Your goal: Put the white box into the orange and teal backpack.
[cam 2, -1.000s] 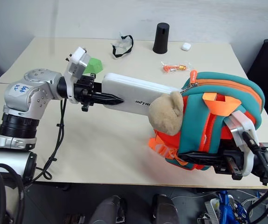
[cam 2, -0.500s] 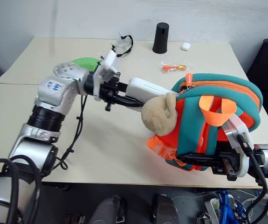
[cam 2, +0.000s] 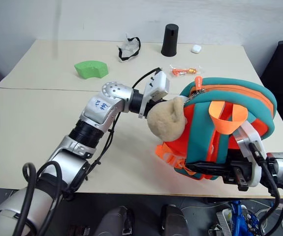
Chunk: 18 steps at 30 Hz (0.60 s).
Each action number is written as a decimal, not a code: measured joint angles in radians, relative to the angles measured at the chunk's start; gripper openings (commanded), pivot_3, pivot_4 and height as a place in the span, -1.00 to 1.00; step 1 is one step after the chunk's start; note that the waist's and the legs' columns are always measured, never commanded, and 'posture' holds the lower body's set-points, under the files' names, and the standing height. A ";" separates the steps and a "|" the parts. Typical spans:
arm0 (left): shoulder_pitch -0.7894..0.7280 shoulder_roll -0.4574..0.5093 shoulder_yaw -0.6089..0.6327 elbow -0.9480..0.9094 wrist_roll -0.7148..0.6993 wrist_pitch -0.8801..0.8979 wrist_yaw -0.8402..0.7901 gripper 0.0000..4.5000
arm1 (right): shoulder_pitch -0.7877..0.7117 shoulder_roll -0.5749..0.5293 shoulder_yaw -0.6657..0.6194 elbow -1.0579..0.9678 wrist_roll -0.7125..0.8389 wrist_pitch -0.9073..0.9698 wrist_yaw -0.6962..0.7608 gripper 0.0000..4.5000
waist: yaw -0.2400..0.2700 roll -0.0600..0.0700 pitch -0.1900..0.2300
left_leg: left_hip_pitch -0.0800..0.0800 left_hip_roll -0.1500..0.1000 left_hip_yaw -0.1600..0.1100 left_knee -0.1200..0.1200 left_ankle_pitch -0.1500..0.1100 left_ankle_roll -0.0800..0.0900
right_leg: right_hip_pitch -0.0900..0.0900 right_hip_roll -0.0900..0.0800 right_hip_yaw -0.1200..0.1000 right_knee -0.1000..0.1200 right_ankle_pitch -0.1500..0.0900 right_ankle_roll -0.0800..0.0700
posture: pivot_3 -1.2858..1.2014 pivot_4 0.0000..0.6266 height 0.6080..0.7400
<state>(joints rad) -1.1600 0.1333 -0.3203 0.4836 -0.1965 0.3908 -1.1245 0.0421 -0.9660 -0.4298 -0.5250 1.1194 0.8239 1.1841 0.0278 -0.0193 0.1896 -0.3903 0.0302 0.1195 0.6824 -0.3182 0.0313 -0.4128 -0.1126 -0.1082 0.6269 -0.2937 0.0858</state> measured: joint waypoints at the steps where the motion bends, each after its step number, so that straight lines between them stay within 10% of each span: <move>1: -0.014 -0.018 -0.005 0.028 0.011 -0.009 0.005 -0.43 | 0.003 0.001 0.001 -0.005 0.000 -0.001 0.000 -1.00 | 0.000 0.000 0.000 | 0.000 0.000 0.000 0.000 0.000 0.000 | 0.000 0.000 0.000 0.000 0.000 0.000 | 0.03 -0.52 1.00; 7: -0.080 -0.105 -0.006 0.204 0.062 -0.080 0.032 -0.43 | 0.009 0.011 0.006 -0.016 0.000 -0.017 -0.017 -1.00 | -0.001 0.000 0.000 | 0.000 0.000 0.000 0.000 -0.001 0.001 | 0.000 -0.001 0.000 -0.001 0.000 0.000 | 0.03 -0.52 1.00; 18: -0.059 -0.056 0.037 0.154 0.045 -0.018 -0.040 0.99 | 0.006 0.022 0.032 -0.027 -0.001 -0.020 -0.050 -1.00 | -0.007 0.000 0.000 | 0.000 0.001 0.000 0.000 -0.001 0.001 | 0.000 -0.002 0.000 0.000 0.000 0.000 | 0.03 -0.52 1.00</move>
<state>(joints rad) -1.2193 0.0777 -0.2831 0.6378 -0.1512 0.3730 -1.1649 0.0479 -0.9438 -0.3974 -0.5518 1.1183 0.8037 1.1345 0.0210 -0.0194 0.1896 -0.3903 0.0313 0.1194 0.6824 -0.3188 0.0320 -0.4131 -0.1143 -0.1081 0.6268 -0.2937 0.0858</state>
